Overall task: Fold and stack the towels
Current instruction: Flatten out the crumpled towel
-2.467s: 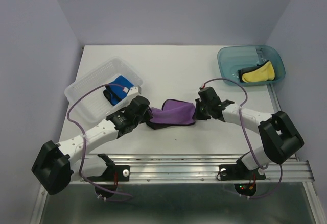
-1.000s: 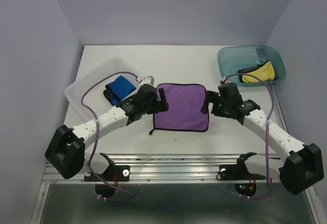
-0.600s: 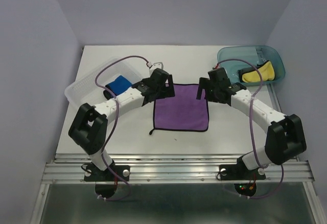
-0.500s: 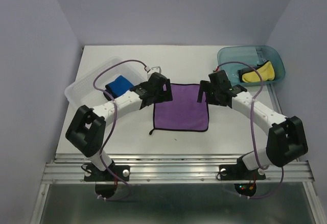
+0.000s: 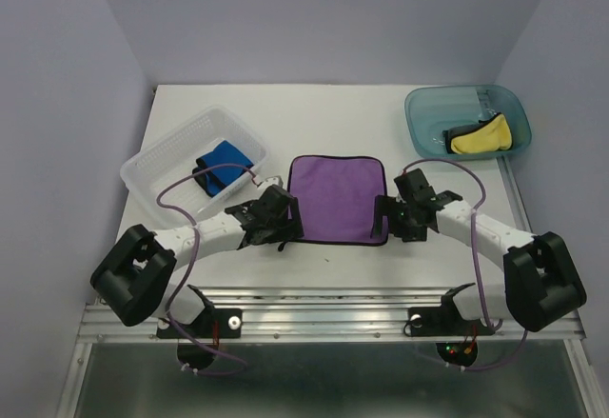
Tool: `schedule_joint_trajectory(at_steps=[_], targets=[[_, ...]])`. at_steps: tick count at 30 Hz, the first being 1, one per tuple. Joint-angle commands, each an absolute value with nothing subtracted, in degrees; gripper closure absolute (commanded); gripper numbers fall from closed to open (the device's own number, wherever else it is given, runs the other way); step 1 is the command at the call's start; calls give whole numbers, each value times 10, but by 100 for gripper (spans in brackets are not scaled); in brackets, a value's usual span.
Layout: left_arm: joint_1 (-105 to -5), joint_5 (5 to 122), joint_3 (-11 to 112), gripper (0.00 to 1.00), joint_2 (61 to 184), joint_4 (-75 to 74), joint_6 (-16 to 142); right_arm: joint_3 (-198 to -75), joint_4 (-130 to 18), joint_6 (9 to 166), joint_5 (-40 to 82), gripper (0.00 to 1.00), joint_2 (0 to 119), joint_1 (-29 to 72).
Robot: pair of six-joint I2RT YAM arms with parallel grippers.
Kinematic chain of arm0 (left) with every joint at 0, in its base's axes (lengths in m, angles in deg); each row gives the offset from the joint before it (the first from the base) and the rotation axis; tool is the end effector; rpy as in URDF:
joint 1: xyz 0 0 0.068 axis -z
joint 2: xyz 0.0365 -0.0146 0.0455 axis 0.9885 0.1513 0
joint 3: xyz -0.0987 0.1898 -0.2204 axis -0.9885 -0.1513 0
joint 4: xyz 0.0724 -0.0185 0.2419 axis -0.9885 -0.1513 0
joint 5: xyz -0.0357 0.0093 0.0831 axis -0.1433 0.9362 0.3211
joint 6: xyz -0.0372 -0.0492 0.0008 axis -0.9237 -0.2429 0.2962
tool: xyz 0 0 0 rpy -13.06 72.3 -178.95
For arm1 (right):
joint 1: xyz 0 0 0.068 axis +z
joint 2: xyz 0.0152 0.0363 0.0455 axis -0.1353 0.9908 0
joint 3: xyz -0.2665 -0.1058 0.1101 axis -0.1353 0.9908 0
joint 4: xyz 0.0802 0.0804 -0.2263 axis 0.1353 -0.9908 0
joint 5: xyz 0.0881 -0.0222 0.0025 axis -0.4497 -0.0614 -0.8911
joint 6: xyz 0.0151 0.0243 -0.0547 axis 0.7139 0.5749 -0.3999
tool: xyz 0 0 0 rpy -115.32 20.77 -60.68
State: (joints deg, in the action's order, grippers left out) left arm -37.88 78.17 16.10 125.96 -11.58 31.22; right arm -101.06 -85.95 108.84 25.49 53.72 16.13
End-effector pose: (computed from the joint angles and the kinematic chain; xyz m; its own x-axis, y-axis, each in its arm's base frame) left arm 0.1888 -0.1717 0.2048 -0.8388 -0.1439 -0.5251 0.0774 0.9231 -0.3767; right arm 0.2016 0.0918 0.2064 -0.9336 0.1001 -0.3441 0.0185 0.9724 0.2327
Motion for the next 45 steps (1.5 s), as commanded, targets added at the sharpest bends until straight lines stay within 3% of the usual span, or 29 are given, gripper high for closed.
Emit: schedule_joint_trajectory(at_steps=[1, 5, 6, 8, 12, 21, 26, 29, 38, 40, 41, 45], targets=[[-377, 790, 170, 16, 1281, -69, 298, -997, -820, 1096, 228, 0, 536, 162], [-373, 778, 184, 37, 1307, -70, 310, -992, -812, 1103, 223, 5, 536, 162], [-372, 781, 183, 47, 1307, -74, 312, -992, -814, 1105, 224, 11, 535, 162], [-371, 777, 173, 54, 1301, -78, 312, -991, -816, 1108, 224, 16, 530, 162], [-361, 777, 159, 56, 1280, -94, 309, -987, -808, 1117, 214, 25, 527, 162], [-355, 784, 147, 57, 1268, -121, 298, -976, -791, 1126, 214, 28, 540, 162], [-354, 786, 157, 83, 1275, -102, 300, -975, -782, 1125, 212, 32, 559, 162], [-353, 784, 160, 100, 1285, -96, 302, -976, -785, 1120, 208, 46, 563, 162], [-351, 782, 149, 100, 1279, -47, 306, -969, -780, 1125, 237, 74, 566, 162], [-351, 783, 144, 100, 1264, -38, 305, -970, -771, 1128, 242, 84, 559, 163], [-351, 785, 142, 100, 1249, -33, 305, -972, -767, 1127, 242, 95, 554, 163], [-348, 775, 128, 100, 1176, 0, 326, -983, -758, 1111, 232, 99, 501, 162]])
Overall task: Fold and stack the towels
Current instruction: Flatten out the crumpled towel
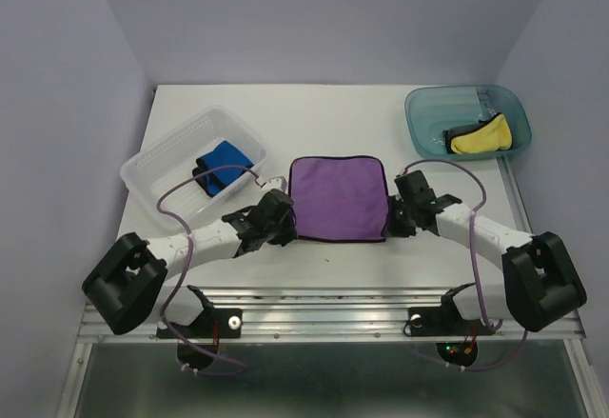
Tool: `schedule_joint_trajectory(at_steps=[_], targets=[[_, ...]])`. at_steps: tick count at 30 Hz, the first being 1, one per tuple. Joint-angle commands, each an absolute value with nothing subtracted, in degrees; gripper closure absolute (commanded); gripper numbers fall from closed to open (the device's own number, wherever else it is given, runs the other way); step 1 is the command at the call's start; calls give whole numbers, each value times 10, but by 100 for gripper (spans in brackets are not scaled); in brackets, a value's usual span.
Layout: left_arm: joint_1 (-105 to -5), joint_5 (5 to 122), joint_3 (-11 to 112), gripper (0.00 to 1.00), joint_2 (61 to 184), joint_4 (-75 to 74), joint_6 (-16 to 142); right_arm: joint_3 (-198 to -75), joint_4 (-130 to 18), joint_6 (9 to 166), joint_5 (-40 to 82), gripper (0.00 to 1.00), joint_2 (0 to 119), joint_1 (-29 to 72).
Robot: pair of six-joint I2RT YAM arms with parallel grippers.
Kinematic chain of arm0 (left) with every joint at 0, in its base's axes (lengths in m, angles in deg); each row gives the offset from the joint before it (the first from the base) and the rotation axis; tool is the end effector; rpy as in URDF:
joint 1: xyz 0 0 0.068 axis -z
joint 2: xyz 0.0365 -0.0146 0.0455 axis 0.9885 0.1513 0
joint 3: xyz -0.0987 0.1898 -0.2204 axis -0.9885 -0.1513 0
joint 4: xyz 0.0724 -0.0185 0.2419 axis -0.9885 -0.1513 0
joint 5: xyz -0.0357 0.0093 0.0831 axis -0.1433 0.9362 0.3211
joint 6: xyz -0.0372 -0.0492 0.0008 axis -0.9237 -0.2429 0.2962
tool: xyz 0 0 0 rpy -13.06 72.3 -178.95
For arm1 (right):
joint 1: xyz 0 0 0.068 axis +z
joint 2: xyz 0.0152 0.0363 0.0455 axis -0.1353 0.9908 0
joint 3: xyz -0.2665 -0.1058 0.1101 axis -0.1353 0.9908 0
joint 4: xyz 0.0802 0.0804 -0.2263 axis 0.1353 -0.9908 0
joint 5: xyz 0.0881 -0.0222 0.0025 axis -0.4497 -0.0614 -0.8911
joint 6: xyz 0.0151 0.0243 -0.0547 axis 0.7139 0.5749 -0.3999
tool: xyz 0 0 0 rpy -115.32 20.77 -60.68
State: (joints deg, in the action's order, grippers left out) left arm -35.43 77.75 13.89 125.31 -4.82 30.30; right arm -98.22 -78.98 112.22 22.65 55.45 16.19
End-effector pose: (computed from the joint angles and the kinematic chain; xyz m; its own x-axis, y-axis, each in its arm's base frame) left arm 0.1823 -0.1810 0.2056 -0.8147 -0.1557 -0.5586 0.1322 0.8880 -0.4403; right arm 0.2056 0.0964 0.1930 -0.9277 0.1557 -0.3394 0.0463 0.9499 0.3092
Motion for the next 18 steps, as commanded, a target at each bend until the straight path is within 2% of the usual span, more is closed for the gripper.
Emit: schedule_joint_trajectory(at_steps=[1, 8, 14, 18], targets=[[-347, 772, 124, 100, 1156, 9, 331, -994, -761, 1096, 215, 99, 473, 163], [-345, 743, 98, 100, 943, 42, 367, -1061, -869, 1068, 198, 99, 324, 163], [-343, 679, 123, 100, 838, 42, 386, -1156, -948, 1069, 130, 99, 232, 163], [-340, 664, 145, 100, 770, 41, 385, -1225, -993, 1072, 130, 99, 184, 163]])
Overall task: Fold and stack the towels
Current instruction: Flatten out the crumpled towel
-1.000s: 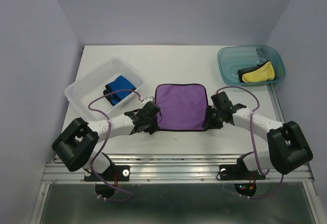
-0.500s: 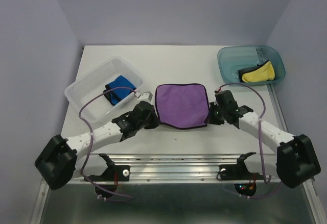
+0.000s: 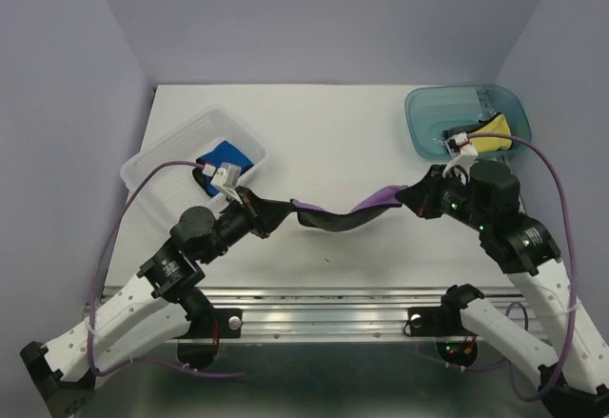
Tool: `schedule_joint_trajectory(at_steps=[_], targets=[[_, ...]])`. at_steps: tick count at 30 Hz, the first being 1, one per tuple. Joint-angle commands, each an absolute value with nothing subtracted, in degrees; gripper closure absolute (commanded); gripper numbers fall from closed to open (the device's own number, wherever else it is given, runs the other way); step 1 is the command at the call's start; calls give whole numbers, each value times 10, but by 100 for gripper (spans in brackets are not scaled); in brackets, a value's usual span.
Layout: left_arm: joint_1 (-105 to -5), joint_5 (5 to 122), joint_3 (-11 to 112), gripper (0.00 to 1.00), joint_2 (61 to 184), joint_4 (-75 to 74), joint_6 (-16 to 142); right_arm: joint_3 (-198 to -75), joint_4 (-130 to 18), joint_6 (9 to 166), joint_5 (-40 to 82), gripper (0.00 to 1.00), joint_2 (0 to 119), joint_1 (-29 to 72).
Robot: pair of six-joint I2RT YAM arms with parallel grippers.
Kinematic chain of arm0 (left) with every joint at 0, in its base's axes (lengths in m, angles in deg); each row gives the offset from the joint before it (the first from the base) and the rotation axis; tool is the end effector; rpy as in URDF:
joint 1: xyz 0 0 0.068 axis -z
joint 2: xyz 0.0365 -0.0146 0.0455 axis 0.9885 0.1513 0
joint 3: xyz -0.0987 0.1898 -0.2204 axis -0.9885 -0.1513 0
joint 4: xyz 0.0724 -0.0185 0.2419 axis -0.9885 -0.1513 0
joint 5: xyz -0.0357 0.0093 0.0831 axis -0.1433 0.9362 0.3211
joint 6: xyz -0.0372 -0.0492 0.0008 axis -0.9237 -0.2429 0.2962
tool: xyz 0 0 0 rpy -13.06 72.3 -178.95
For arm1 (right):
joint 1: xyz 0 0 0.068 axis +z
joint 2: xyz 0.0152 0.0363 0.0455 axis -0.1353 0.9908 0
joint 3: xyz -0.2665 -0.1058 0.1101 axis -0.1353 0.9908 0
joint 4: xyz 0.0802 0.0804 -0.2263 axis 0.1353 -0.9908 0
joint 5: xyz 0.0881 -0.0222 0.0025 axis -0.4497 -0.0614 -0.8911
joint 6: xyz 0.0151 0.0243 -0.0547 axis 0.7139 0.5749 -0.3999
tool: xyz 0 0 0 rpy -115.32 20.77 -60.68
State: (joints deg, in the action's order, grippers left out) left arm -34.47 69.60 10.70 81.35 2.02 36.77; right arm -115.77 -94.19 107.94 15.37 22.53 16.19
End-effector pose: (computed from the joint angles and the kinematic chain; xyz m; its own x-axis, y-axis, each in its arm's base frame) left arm 0.0875 -0.0960 0.3387 -0.4367 -0.4279 -0.7913 0.6164 0.4984 -0.6097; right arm 0.1158 0.0629 0.3689 -0.6437 0.2008 -0.7384 -0.3168 0.8085 0.4960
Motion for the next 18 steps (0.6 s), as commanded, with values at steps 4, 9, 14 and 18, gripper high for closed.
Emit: schedule_joint_trajectory(at_steps=[4, 9, 14, 18], targets=[[-340, 664, 151, 100, 769, 50, 374, -1229, -989, 1090, 138, 99, 166, 163], [-340, 744, 149, 100, 853, 69, 326, -1187, -951, 1111, 250, 99, 197, 162], [-349, 852, 198, 100, 989, 61, 304, -1156, -871, 1115, 349, 99, 291, 162], [-392, 857, 263, 100, 1143, 80, 341, -1169, -808, 1112, 384, 99, 411, 153]])
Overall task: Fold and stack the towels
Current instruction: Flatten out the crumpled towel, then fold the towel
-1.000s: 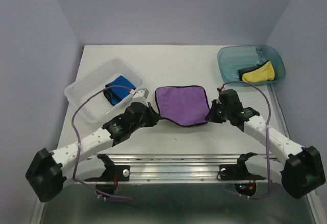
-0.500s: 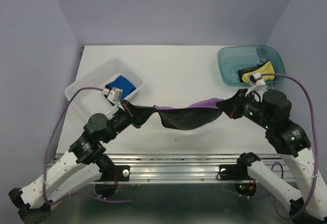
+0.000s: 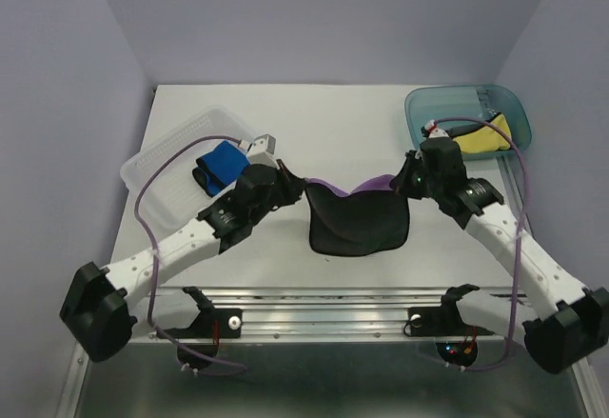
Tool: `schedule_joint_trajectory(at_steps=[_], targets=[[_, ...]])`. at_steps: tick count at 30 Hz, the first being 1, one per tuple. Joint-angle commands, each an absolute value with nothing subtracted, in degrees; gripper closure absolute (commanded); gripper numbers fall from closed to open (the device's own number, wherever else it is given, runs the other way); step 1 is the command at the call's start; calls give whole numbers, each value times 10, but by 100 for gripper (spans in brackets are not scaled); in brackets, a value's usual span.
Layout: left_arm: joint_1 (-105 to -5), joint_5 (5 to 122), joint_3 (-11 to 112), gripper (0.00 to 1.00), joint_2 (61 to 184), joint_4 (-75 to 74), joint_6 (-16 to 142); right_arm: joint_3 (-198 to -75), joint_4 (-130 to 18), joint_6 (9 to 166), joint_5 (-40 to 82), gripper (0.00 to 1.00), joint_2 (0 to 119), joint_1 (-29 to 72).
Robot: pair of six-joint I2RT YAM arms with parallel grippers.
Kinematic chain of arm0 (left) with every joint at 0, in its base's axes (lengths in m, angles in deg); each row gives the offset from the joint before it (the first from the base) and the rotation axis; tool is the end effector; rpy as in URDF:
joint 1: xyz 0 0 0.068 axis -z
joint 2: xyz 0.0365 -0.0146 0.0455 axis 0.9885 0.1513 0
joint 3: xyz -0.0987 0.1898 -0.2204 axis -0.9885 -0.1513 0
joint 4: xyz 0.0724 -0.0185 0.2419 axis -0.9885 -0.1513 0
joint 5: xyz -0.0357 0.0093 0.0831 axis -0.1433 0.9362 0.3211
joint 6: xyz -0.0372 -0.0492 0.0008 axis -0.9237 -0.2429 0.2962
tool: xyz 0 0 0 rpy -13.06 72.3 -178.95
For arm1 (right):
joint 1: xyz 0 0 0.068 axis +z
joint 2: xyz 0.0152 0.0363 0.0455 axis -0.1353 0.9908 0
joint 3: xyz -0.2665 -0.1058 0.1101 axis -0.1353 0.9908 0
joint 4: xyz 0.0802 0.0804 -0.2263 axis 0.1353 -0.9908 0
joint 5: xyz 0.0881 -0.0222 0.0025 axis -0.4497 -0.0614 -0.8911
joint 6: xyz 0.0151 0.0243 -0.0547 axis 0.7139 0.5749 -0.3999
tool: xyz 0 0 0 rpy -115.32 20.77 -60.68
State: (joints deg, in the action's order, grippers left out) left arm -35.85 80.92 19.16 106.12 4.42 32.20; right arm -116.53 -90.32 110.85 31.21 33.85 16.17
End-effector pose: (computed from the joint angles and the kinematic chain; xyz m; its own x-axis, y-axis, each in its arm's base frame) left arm 0.1632 -0.1554 0.3295 -0.5012 -0.4377 -0.7465 0.3474 0.6883 -0.6368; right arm 0.1703 0.0730 0.3523 -0.6330 0.2663 -0.7269 -0.0567 0.9205 0.3867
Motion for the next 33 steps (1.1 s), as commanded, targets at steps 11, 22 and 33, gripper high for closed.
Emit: schedule_joint_trajectory(at_steps=[11, 22, 33], targets=[[-495, 789, 440, 100, 1394, 76, 411, -1257, -713, 1098, 363, 99, 656, 66], [-500, 743, 426, 100, 1409, 67, 428, -1239, -725, 1081, 267, 99, 672, 51], [-479, 750, 312, 100, 1343, 52, 409, -1119, -736, 1087, 212, 98, 599, 51]])
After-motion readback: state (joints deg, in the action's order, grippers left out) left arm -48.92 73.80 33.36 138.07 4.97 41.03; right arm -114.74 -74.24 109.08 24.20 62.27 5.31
